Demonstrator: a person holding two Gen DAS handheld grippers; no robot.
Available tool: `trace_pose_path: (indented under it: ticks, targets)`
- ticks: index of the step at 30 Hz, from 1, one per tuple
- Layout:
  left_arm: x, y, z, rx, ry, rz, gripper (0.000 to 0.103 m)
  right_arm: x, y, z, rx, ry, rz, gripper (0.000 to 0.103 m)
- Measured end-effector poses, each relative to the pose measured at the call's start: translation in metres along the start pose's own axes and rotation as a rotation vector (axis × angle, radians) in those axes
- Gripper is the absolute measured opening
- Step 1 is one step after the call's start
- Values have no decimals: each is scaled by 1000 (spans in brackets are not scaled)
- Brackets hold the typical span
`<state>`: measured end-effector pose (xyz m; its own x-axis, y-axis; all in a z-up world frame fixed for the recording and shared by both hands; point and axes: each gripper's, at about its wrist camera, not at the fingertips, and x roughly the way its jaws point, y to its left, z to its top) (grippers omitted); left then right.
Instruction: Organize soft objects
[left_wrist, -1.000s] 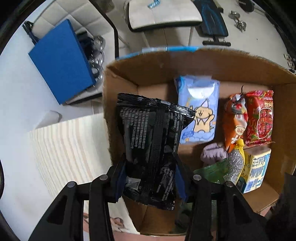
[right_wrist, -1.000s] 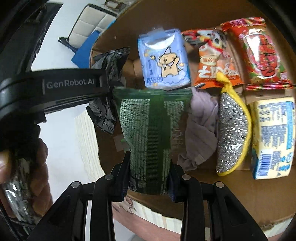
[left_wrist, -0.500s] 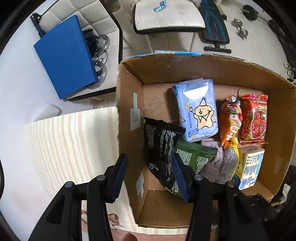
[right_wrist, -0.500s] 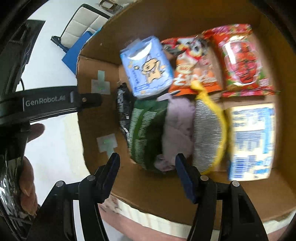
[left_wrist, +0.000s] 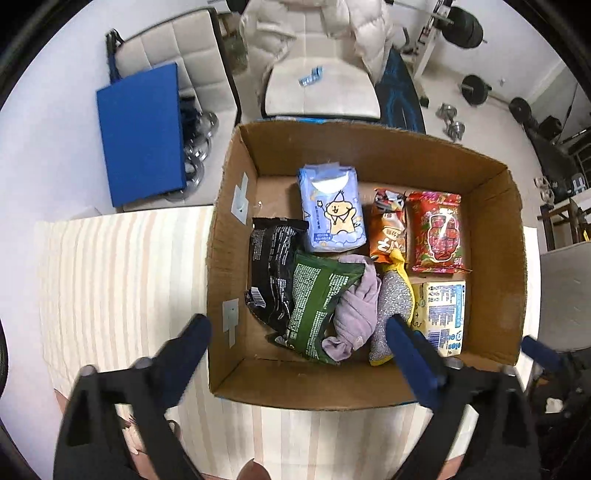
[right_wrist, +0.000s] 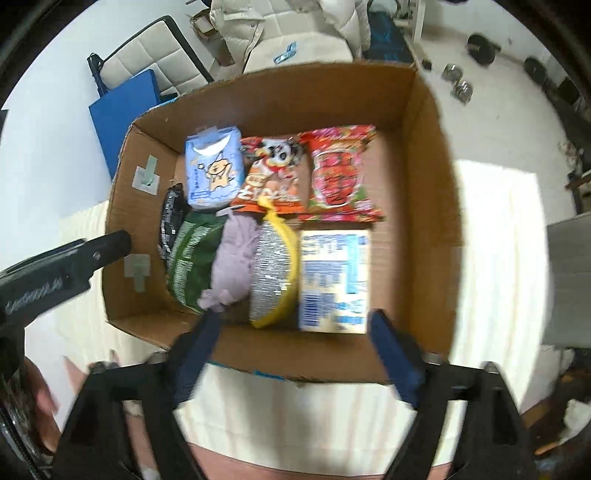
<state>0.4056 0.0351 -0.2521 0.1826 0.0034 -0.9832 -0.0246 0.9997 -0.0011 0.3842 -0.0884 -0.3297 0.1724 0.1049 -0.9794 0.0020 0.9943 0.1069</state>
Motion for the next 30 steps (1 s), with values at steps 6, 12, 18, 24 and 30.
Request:
trace_pose_path:
  ticks: [6, 12, 18, 24, 30]
  targets:
    - [-11, 1, -12, -11, -42, -3, 99, -20, -5, -10, 5, -63, -76, 103]
    - [-27, 1, -24, -13, -78, 10, 99, -31, -10, -17, 24, -85, -106, 103]
    - [-61, 2, -42, -30, -138, -4, 99, -58, -10, -31, 22, -131, -104, 103]
    - [-124, -1, -85, -42, -240, -9, 99, -113, -10, -69, 4, -217, -95, 103]
    - [-177, -8, -140, -10, -319, 14, 99, -173, -9, -125, -13, -296, -79, 103]
